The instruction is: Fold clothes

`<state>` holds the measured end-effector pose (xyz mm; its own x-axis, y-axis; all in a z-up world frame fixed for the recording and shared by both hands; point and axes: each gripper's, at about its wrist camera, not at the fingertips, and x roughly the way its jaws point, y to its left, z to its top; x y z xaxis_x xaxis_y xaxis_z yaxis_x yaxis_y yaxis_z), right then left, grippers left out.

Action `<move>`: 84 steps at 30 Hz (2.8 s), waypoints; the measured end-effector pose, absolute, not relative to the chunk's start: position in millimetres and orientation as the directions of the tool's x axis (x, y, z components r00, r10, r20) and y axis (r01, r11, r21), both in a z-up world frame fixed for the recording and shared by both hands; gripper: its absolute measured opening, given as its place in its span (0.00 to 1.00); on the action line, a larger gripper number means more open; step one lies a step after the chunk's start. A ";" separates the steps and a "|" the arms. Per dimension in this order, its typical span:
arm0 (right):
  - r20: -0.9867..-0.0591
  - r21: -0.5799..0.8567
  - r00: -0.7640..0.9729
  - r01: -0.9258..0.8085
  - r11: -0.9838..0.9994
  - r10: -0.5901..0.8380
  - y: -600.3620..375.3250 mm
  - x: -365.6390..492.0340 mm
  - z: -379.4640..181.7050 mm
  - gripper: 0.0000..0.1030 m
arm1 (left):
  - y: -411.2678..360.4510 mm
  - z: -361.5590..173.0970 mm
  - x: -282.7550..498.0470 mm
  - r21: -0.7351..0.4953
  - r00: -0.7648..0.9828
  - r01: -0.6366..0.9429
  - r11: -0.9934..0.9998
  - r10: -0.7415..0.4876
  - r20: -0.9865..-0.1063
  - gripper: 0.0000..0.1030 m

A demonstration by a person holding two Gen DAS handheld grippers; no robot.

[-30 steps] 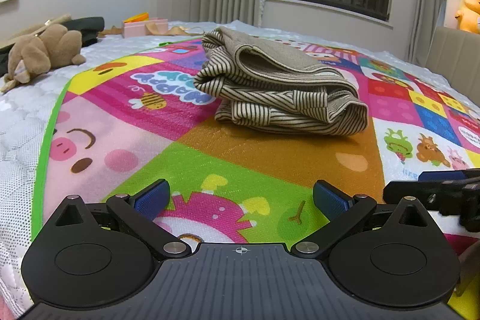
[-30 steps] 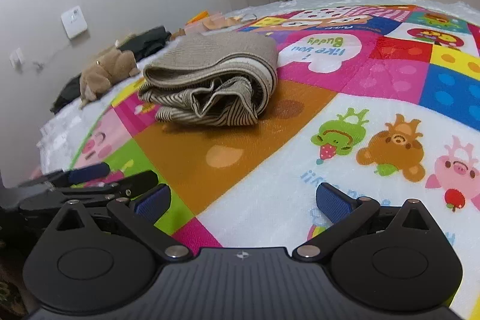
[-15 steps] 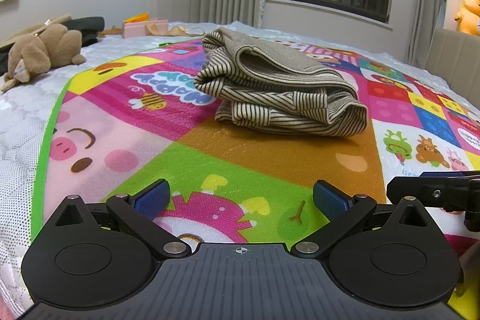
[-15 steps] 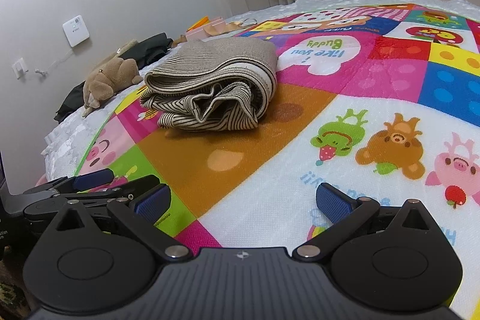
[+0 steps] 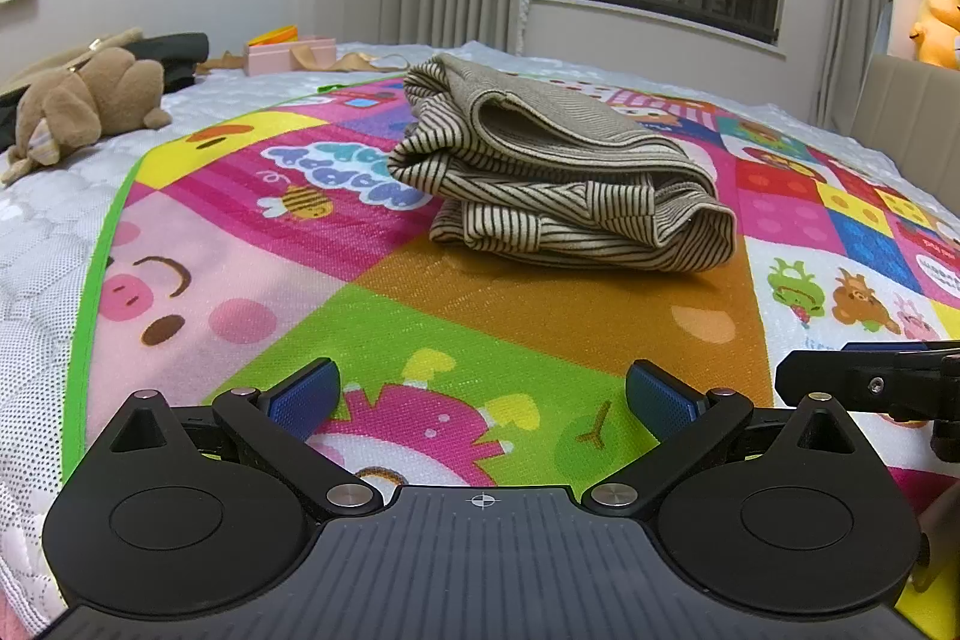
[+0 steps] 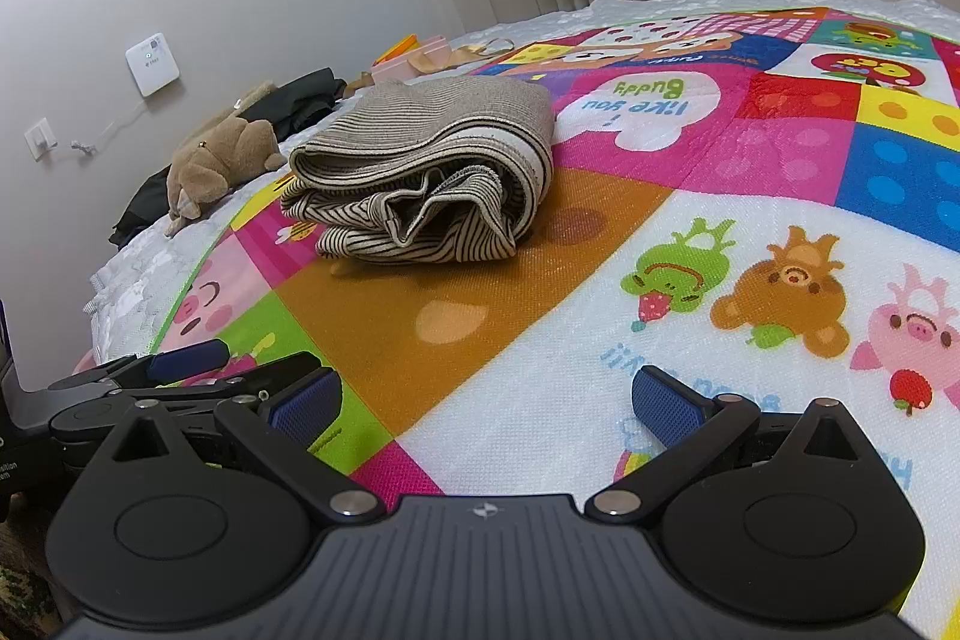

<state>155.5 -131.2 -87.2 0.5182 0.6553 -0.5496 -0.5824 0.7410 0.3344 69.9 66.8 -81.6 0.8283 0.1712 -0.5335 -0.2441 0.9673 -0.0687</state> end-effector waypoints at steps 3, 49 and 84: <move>-0.549 0.335 0.518 -0.582 0.741 0.656 -131.8 155.1 -86.9 1.00 | 67.5 -81.6 70.1 -0.070 0.827 -0.244 0.967 0.170 -0.536 1.00; -0.388 0.297 0.665 -0.565 0.770 0.638 -137.7 120.5 -77.1 1.00 | 65.0 -77.5 58.1 -0.057 0.831 -0.257 0.965 0.191 -0.523 1.00; -0.394 0.476 0.609 -0.505 0.720 0.688 -153.6 138.8 -90.1 1.00 | 61.0 -83.5 58.4 -0.036 0.839 -0.246 0.969 0.194 -0.509 1.00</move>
<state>138.8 -153.6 -90.1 0.6092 0.6882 -0.3940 -0.5053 0.7198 0.4760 58.4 61.0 -83.5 0.8389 0.1938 -0.5087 -0.2458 0.9686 -0.0363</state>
